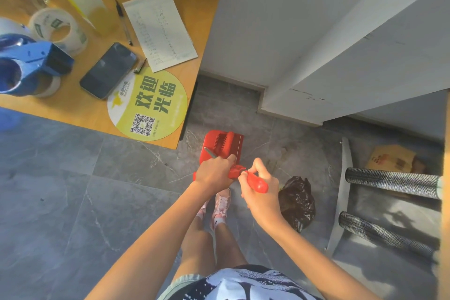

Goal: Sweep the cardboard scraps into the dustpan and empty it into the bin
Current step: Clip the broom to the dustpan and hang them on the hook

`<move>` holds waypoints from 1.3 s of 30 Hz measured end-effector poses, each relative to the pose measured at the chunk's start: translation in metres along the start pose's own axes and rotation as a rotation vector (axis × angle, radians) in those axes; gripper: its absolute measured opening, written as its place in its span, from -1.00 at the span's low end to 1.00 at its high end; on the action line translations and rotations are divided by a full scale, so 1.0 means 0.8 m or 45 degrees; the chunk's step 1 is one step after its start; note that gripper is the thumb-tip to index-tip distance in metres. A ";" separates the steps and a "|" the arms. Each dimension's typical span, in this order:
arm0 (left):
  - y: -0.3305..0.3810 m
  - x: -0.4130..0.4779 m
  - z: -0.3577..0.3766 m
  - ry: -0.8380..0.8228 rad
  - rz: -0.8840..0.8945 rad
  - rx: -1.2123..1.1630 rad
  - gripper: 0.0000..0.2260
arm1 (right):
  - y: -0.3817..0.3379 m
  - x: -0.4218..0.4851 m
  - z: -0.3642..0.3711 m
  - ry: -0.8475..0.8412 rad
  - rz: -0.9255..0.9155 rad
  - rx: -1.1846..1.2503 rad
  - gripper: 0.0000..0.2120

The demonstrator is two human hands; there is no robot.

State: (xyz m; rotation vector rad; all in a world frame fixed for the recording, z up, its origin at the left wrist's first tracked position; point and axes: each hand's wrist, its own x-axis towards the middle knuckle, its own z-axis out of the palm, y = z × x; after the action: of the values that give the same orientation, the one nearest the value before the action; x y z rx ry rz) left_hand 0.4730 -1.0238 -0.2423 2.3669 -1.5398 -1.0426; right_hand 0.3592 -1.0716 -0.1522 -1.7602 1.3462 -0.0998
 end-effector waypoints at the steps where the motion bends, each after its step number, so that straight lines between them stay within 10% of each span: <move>1: 0.000 -0.001 0.000 -0.001 0.003 0.004 -0.72 | 0.001 -0.001 0.001 -0.001 0.003 0.007 -0.80; 17: 0.009 0.000 -0.027 0.102 0.021 0.083 -0.80 | -0.016 0.010 -0.017 -0.054 0.013 0.043 -0.77; 39: 0.129 -0.027 -0.352 0.378 0.117 0.084 -0.72 | -0.207 0.028 -0.212 0.018 -0.583 0.412 -0.78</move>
State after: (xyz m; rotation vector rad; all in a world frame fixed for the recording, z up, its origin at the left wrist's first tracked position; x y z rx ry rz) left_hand 0.5610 -1.1243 0.0269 2.3372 -1.5730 -0.5974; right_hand 0.3984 -1.1879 0.0519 -1.7531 0.8556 -0.5516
